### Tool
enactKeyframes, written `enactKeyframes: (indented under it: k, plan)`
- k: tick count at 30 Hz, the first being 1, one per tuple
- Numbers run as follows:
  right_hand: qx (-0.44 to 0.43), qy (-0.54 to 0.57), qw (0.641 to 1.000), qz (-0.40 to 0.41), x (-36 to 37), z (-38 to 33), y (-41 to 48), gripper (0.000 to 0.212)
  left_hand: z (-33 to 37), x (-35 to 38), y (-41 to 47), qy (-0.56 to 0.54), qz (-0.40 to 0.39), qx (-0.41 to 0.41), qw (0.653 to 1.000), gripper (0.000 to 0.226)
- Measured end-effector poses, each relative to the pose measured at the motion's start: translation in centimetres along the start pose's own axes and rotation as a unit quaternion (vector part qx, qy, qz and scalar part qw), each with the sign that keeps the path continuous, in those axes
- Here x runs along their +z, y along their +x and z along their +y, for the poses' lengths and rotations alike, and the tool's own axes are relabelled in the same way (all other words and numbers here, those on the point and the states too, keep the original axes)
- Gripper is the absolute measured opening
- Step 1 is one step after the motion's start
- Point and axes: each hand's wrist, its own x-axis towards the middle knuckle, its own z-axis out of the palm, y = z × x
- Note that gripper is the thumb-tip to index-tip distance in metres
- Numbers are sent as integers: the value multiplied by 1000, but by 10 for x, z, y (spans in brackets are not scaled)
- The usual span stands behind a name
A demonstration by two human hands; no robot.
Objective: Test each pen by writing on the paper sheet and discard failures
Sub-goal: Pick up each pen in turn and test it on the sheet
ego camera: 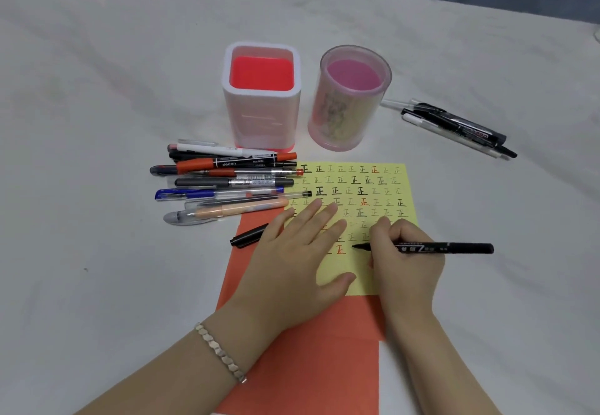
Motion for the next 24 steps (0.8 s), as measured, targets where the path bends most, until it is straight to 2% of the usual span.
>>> enactKeyframes:
  k: [24]
  plan:
    - [-25, -21, 999, 4, 1, 5, 2, 37, 1, -2, 0, -5, -2, -9, 1000, 61]
